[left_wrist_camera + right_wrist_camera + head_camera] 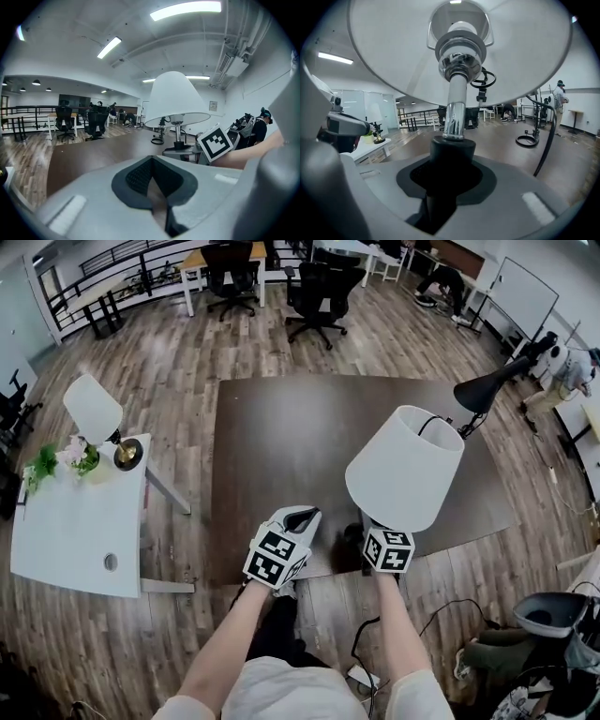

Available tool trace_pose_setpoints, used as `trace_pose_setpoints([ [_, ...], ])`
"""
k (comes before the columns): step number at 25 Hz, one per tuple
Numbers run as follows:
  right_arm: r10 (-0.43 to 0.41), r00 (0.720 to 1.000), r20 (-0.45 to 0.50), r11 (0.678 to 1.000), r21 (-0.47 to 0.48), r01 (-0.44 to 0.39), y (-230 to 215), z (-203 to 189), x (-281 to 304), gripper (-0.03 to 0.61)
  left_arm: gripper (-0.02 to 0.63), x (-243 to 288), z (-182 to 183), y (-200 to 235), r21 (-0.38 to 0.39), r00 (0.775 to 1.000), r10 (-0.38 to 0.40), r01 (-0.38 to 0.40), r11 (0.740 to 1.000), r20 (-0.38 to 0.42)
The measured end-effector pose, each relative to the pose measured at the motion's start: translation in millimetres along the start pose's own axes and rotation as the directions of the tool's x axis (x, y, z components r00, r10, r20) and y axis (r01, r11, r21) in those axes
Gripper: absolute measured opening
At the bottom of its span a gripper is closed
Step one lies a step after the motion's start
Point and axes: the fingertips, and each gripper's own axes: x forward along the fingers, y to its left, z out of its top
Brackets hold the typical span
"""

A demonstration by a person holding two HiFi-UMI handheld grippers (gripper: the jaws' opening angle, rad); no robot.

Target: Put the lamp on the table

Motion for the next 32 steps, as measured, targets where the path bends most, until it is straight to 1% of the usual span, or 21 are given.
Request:
trace_pose_setpoints([
  [4, 0.022, 1.000, -0.001, 0.999, -0.024, -0.022, -7, 4, 51, 0.130, 0.000, 32, -2, 33, 0.008, 1.000, -0.004, 0.005, 1.000, -0.026],
  [7, 0.035, 0.999, -0.001, 0.999, -0.038, -0.035, -12, 3, 85, 0.130, 0.000, 55, -4, 54, -0.002, 0.999, -0.005, 0.005, 1.000, -0.038],
  [11, 0.059, 0.998, 0.037, 0.997, -0.048, -0.057, -11, 10, 124, 0.130, 0.000, 80, -10, 78, -0.025, 0.998, -0.011, 0.010, 1.000, -0.064],
  [16, 0.072, 0.994, 0.077, 0.993, -0.093, -0.065, -9, 12, 160, 0.130, 0.000, 103, -21, 103, -0.050, 0.996, -0.017, 0.013, 0.999, -0.087],
  [21, 0.079, 0.990, 0.120, 0.989, -0.133, -0.063, -2, 12, 182, 0.129, 0.000, 118, -23, 115, -0.071, 0.995, -0.035, 0.028, 0.997, -0.089],
  [25, 0.080, 0.987, 0.139, 0.988, -0.146, -0.059, 0, 6, 184, 0.129, 0.000, 122, -29, 111, -0.071, 0.995, -0.043, 0.037, 0.997, -0.093],
  [32, 0.068, 0.983, 0.168, 0.985, -0.170, -0.040, 2, 5, 181, 0.130, 0.000, 115, -35, 104, -0.075, 0.996, -0.034, 0.028, 0.997, -0.081],
])
